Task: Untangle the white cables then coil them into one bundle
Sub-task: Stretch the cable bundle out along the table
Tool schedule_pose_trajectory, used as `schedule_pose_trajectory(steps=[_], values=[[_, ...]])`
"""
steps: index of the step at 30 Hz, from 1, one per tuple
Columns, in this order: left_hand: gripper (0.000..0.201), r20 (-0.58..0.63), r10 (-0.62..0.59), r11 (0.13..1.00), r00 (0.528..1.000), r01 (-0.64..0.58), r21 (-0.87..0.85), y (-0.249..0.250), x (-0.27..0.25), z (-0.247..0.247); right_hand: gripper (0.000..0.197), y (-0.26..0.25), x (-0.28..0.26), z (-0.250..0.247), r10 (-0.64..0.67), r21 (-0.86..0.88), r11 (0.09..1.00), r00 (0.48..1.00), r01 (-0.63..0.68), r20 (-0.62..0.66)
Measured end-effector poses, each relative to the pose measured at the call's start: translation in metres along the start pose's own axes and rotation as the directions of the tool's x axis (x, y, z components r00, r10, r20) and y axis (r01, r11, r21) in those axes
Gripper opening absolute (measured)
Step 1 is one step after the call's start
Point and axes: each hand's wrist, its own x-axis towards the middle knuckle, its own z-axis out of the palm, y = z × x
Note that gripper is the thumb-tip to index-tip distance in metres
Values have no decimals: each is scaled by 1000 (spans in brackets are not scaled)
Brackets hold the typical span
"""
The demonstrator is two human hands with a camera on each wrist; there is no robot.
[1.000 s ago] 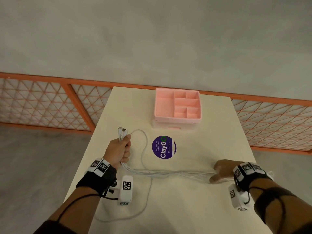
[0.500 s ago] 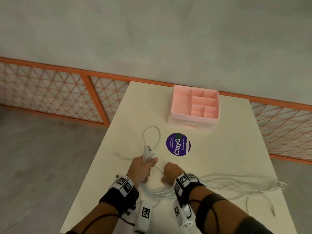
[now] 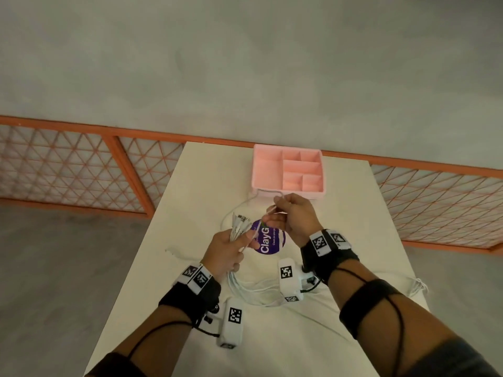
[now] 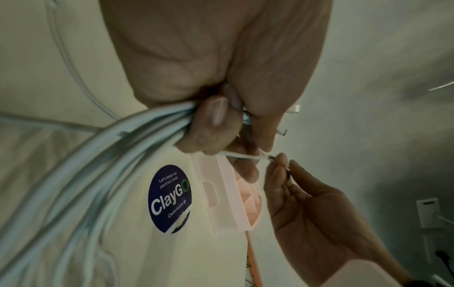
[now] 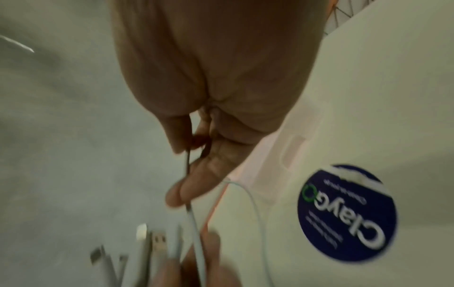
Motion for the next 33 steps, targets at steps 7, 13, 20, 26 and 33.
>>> schedule_pose_trajectory(steps=[7, 13, 20, 26, 33], values=[[37, -87, -44, 996, 995, 50, 73, -15, 6, -19, 12, -49, -2, -70, -209, 88, 961, 899, 261, -385], [23, -83, -24, 998, 996, 29, 57, -10, 7, -19, 8, -68, -5, -131, -228, 58, 945, 772, 323, -594], [24, -67, 38, 998, 997, -35, 47, 6, 10, 2, 21, -57, -1, -169, -2, -103, 990, 714, -98, -700], [18, -74, 70, 997, 995, -67, 41, 12, 9, 7, 52, -31, -9, -143, -269, -765, 611, 855, -204, -443], [13, -53, 100, 993, 994, -96, 68, 19, 11, 25, 28, 12, -20, -32, -13, -800, 505, 930, 324, 368]])
